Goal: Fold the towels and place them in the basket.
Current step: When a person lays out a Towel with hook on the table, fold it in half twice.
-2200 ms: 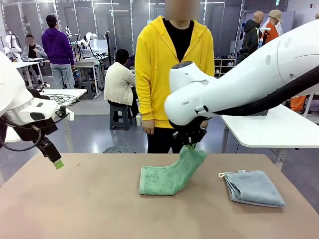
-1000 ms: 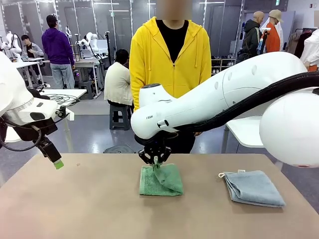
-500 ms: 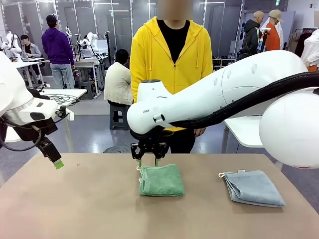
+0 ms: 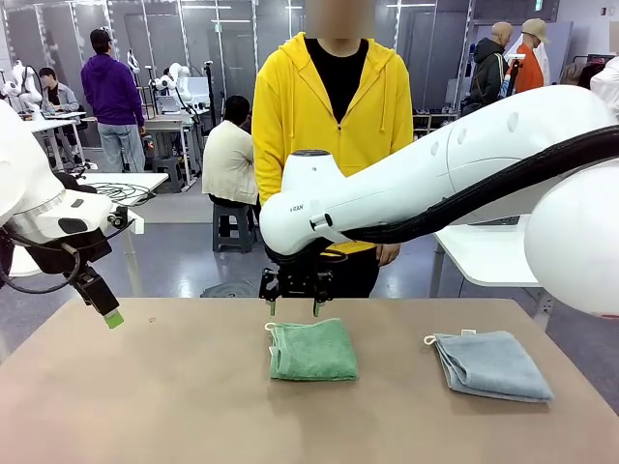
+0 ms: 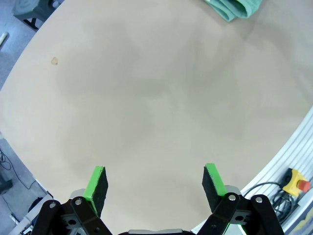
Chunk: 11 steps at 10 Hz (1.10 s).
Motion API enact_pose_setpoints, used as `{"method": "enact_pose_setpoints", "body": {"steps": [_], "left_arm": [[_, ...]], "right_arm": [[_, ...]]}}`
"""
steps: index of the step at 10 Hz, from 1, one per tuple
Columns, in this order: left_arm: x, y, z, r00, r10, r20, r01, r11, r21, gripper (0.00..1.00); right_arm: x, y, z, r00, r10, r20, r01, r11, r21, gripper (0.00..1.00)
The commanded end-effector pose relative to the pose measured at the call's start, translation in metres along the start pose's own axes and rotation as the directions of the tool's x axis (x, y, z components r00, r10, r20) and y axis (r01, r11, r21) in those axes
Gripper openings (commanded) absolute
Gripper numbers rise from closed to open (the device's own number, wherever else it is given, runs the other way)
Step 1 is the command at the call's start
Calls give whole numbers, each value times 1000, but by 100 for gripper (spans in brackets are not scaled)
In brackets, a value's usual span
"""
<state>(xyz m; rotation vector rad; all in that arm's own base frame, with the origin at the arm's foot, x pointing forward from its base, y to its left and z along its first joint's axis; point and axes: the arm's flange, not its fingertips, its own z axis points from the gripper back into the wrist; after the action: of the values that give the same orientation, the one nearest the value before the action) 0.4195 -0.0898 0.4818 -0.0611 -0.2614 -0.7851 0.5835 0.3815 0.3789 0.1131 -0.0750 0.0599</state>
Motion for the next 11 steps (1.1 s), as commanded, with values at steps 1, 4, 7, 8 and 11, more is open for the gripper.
{"method": "enact_pose_setpoints", "body": {"steps": [1,4,7,8,11], "left_arm": [[3,2,2,1000,8,-12,-8,1000,11,98],[3,2,2,1000,8,-12,-8,1000,11,98],[3,2,2,1000,8,-12,-8,1000,11,98],[3,2,2,1000,8,-12,-8,1000,11,98],[3,2,2,1000,8,-12,-8,1000,11,98]], "right_arm": [[0,9,1,1000,8,2,-8,1000,-10,100],[0,9,1,1000,8,2,-8,1000,-10,100],[0,9,1,1000,8,2,-8,1000,-10,100],[0,9,1,1000,8,2,-8,1000,-10,100],[0,9,1,1000,8,2,-8,1000,-10,100]]}}
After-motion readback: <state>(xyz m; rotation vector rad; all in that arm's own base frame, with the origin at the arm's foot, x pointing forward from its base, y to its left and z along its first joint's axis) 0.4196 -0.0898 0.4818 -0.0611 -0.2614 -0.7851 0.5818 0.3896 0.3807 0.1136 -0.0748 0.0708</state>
